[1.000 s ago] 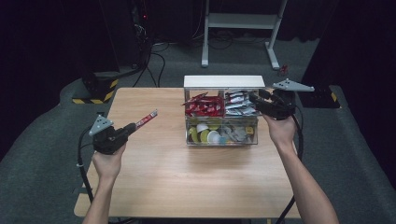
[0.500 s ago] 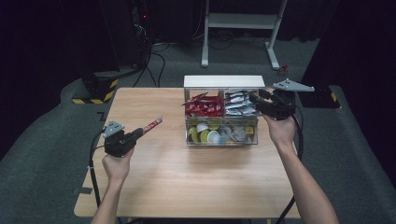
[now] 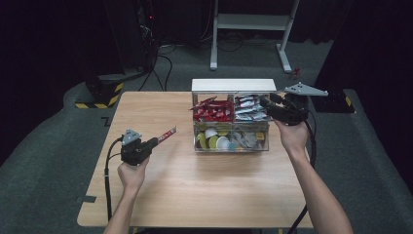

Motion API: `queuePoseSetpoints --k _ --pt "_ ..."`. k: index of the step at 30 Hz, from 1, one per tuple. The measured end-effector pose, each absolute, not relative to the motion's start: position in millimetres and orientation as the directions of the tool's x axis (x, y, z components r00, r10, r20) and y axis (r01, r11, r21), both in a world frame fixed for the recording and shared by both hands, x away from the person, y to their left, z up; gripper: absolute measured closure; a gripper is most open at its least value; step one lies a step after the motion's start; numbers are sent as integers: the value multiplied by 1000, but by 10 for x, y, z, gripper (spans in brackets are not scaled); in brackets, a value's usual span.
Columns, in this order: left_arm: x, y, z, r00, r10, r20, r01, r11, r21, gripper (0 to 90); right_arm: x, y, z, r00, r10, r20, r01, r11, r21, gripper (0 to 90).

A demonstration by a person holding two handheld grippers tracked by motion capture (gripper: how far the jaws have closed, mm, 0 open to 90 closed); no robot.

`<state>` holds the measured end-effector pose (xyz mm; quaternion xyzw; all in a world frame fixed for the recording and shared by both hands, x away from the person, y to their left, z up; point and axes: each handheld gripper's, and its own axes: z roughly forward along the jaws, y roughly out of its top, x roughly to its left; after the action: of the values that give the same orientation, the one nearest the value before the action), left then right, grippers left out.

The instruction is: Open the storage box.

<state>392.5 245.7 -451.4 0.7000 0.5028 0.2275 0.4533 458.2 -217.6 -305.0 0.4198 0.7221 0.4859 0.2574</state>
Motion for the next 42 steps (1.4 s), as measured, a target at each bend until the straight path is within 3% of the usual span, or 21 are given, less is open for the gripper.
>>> queuePoseSetpoints --k 18,42 --pt "4016 2373 -4749 369 916 -155 536 -73 841 875 4577 -2163 -3048 -512 858 42 358 169 918 535" --pt "4088 2260 -4902 393 912 -117 591 -152 793 861 4577 -2163 -3051 -515 856 46 357 165 919 533"
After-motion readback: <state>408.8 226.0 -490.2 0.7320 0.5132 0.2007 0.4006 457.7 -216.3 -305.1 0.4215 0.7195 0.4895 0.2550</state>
